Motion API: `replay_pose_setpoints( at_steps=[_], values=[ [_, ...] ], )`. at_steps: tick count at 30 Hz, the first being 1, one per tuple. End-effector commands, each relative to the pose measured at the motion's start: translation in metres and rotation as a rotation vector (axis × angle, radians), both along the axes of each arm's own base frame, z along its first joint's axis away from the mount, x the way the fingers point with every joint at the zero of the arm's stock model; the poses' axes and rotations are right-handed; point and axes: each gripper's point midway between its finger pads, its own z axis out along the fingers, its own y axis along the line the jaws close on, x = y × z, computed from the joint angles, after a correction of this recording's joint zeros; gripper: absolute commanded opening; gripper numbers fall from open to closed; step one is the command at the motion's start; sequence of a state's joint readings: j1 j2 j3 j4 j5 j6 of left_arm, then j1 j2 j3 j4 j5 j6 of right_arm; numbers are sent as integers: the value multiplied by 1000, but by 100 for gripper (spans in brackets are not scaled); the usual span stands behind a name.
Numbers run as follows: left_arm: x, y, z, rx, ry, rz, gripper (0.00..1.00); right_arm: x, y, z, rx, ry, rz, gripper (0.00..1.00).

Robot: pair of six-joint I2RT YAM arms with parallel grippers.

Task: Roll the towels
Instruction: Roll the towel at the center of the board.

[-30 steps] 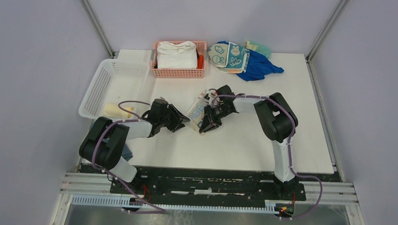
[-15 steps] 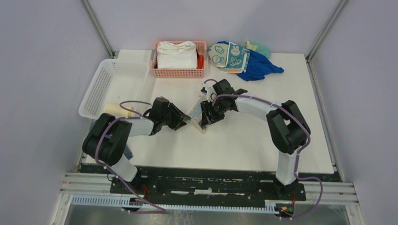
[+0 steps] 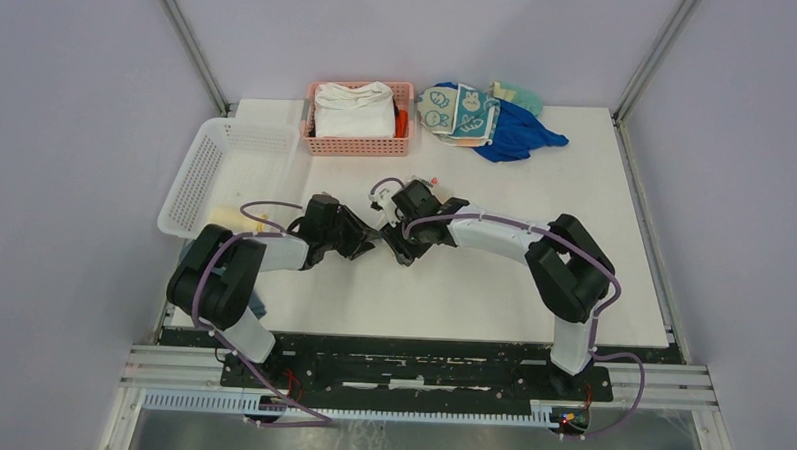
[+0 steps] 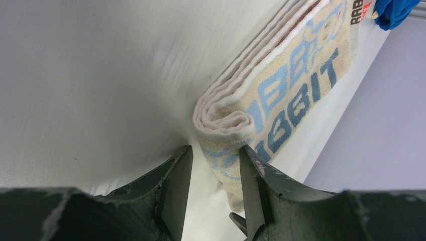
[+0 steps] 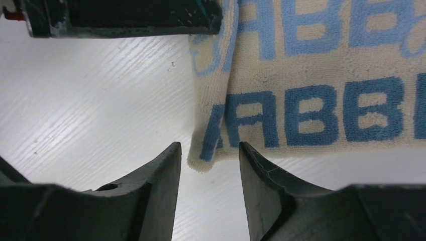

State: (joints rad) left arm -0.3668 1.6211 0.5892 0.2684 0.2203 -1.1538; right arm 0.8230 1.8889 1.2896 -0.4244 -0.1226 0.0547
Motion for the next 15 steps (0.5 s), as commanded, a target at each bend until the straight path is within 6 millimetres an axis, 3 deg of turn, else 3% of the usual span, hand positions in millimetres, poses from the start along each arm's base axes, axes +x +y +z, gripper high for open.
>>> replay_pose_setpoints(
  at_steps=[1,9,15],
  values=[
    [-39,30,-57,157,203,39,49,12,-1,-3,-56,-111,21,52],
    [-42,30,-59,150,213,41,49,3,0,-15,-71,-113,64,49],
    [-43,29,-60,142,219,43,48,-2,0,-22,-118,-141,98,53]
  ],
)
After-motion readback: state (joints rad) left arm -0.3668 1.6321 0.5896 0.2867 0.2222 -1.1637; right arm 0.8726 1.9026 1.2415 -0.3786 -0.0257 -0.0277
